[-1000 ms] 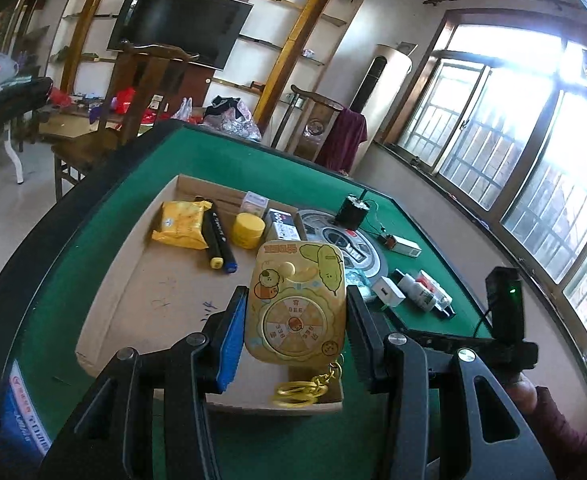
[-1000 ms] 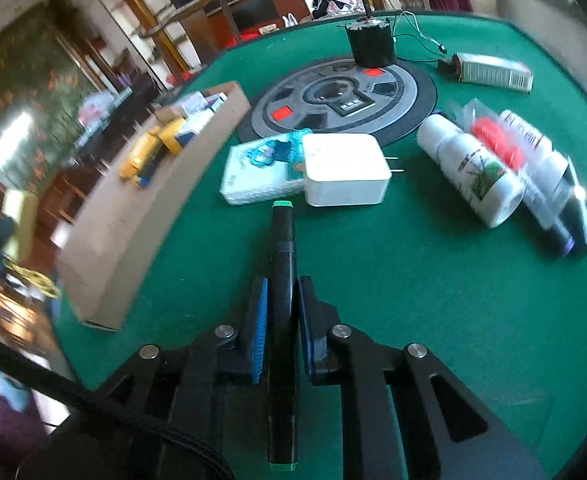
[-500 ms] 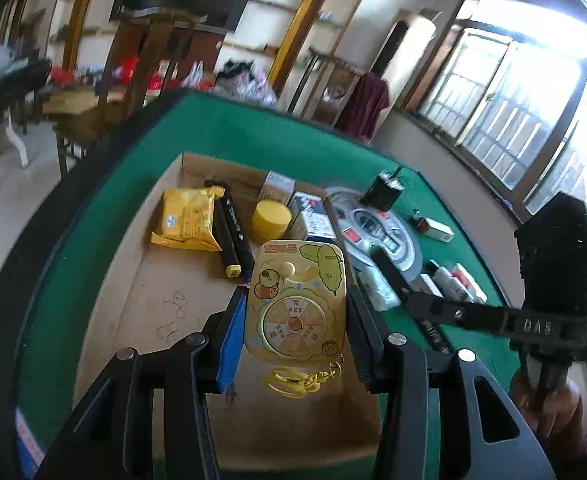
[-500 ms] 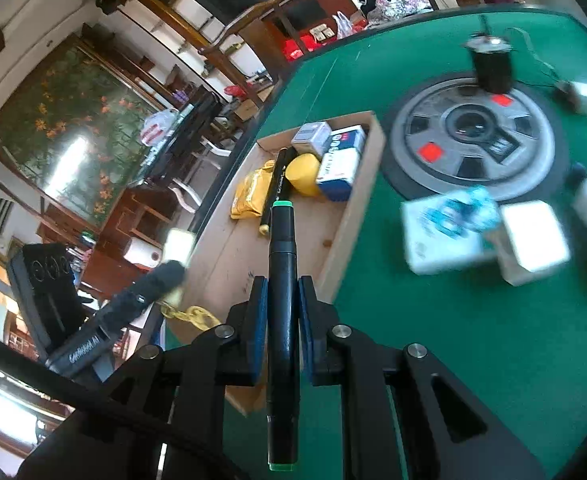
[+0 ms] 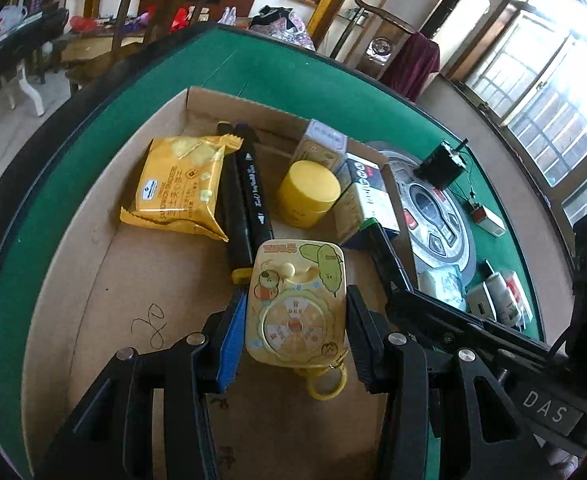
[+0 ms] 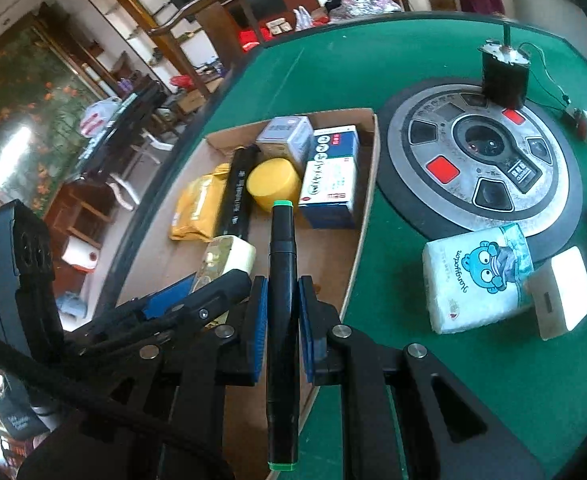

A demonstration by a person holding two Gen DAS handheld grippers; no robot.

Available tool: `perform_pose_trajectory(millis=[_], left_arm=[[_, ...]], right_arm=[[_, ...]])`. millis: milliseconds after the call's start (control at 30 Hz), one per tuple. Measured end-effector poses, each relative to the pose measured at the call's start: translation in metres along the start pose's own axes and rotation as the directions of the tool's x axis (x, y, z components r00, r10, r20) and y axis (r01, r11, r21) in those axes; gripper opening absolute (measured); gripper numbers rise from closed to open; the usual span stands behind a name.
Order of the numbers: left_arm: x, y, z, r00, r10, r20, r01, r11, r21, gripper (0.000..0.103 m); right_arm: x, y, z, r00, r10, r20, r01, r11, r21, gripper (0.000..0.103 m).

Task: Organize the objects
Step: 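Lower the tin into the tray with the left tool while the right tool drops the marker there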

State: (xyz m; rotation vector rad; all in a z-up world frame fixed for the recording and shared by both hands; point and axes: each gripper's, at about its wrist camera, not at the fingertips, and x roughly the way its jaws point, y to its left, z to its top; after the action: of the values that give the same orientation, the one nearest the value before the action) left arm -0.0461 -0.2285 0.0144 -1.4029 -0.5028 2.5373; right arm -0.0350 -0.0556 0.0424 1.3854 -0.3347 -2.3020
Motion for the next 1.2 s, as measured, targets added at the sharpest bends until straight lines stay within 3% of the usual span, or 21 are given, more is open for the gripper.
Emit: perform_pose_trajectory(millis=[300,500,533,633,700,800,900,933,967,1067,1167,1200], left_arm=[[-0.002,0.015,-0.002,1.000,-0.013,0.018,0.014,0.996,-0.086,0.043],[-0.002,0.010,-0.004,1.000,0.006,0.018,-0.005,0.997,-0.080,0.048],[-0.002,0.008,-0.004,1.000,0.007,0.014,-0.006,0.997,-0.072,0.052],[0.000,-0.002,-0.006,0.999,0.047,0.005,-0.047,0.998,-0.037,0.057],[0.004,-0.013,-0.007,0.998,0.058,-0.002,-0.058,0.998,-0.009,0.059],[0.005,-0.020,-0.009,1.000,0.015,-0.013,-0.015,1.000,-0.001,0.059],[0.007,-0.021,-0.011,0.992,-0.119,-0.051,0.117,0.992,-0.050,0.059],[0.006,-0.020,-0.011,0.991,-0.129,-0.048,0.125,0.990,-0.063,0.059],[0.004,-0.020,-0.011,0.992,-0.122,-0.038,0.120,0.991,-0.066,0.059],[0.000,-0.019,-0.012,1.000,0.003,0.006,-0.003,0.999,-0.054,0.059],[-0.004,-0.017,-0.017,0.993,0.111,0.033,-0.109,0.993,-0.050,0.060],[-0.005,-0.017,-0.019,0.990,0.140,0.032,-0.138,0.989,-0.049,0.066]], right_arm=[[0.002,-0.011,0.006,0.999,-0.032,0.005,0.032,0.998,0.049,0.013],[-0.008,-0.017,0.005,0.998,-0.047,0.037,0.044,0.996,0.075,0.014],[-0.012,-0.018,0.003,0.998,-0.040,0.048,0.036,0.996,0.079,0.015],[-0.031,-0.022,-0.001,0.995,-0.033,0.095,0.027,0.997,0.068,0.036],[-0.046,-0.024,-0.007,0.990,-0.043,0.131,0.038,0.998,0.043,0.038],[-0.066,-0.026,-0.015,0.984,-0.059,0.170,0.057,0.998,0.012,0.038],[-0.083,-0.034,-0.020,0.979,-0.060,0.193,0.059,0.998,0.010,0.038],[-0.087,-0.035,-0.023,0.978,-0.063,0.200,0.061,0.998,0.016,0.038],[-0.091,-0.039,-0.023,0.976,-0.066,0.207,0.062,0.998,0.025,0.038],[-0.104,-0.056,-0.024,0.969,-0.085,0.232,0.076,0.996,0.050,0.041],[-0.110,-0.075,-0.027,0.964,-0.100,0.246,0.082,0.993,0.085,0.043],[-0.111,-0.083,-0.029,0.964,-0.099,0.245,0.076,0.992,0.101,0.043]])
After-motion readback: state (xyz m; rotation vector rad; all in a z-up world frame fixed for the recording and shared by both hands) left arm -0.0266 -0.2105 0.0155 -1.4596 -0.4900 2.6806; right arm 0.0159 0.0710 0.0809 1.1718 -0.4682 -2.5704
